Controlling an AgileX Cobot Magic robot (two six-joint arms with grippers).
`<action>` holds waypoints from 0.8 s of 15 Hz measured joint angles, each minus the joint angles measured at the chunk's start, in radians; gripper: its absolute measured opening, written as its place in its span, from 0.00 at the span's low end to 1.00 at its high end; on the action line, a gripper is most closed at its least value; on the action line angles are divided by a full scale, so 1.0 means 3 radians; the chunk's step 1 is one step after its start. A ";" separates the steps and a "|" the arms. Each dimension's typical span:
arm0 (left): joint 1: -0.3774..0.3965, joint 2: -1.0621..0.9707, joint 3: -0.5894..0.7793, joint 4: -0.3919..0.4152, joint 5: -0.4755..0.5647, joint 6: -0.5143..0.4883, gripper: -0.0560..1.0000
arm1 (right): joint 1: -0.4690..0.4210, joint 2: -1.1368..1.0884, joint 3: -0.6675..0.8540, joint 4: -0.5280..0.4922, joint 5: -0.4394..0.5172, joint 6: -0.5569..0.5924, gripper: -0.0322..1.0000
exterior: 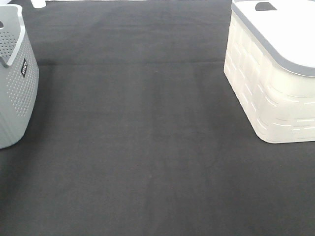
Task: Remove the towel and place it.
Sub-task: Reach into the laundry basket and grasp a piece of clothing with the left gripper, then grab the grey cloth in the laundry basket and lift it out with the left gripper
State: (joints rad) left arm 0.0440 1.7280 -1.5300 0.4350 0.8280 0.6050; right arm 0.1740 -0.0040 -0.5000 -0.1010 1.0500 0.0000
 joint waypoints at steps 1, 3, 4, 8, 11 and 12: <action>0.0107 0.0083 0.0000 -0.0157 -0.0050 0.0123 0.76 | 0.0000 0.0000 0.0000 0.0000 0.0000 0.0000 0.71; 0.0353 0.0280 0.0000 -0.0767 -0.0260 0.0630 0.74 | 0.0000 0.0000 0.0000 0.0000 0.0000 0.0000 0.71; 0.0430 0.0353 0.0000 -0.1067 -0.0363 0.0837 0.74 | 0.0000 0.0000 0.0000 0.0000 0.0000 0.0000 0.71; 0.0490 0.0667 0.0000 -0.1407 -0.0583 0.1380 0.74 | 0.0000 0.0000 0.0000 0.0000 0.0000 0.0000 0.71; 0.0490 0.0853 0.0000 -0.1410 -0.0660 0.1413 0.74 | 0.0000 0.0000 0.0000 0.0000 0.0000 0.0000 0.71; 0.0490 0.0900 0.0000 -0.1410 -0.0713 0.1417 0.74 | 0.0000 0.0000 0.0000 0.0000 0.0000 0.0000 0.71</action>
State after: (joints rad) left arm 0.1910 1.9980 -1.5300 0.0120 0.6140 1.0300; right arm 0.1740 -0.0040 -0.5000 -0.1010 1.0500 0.0000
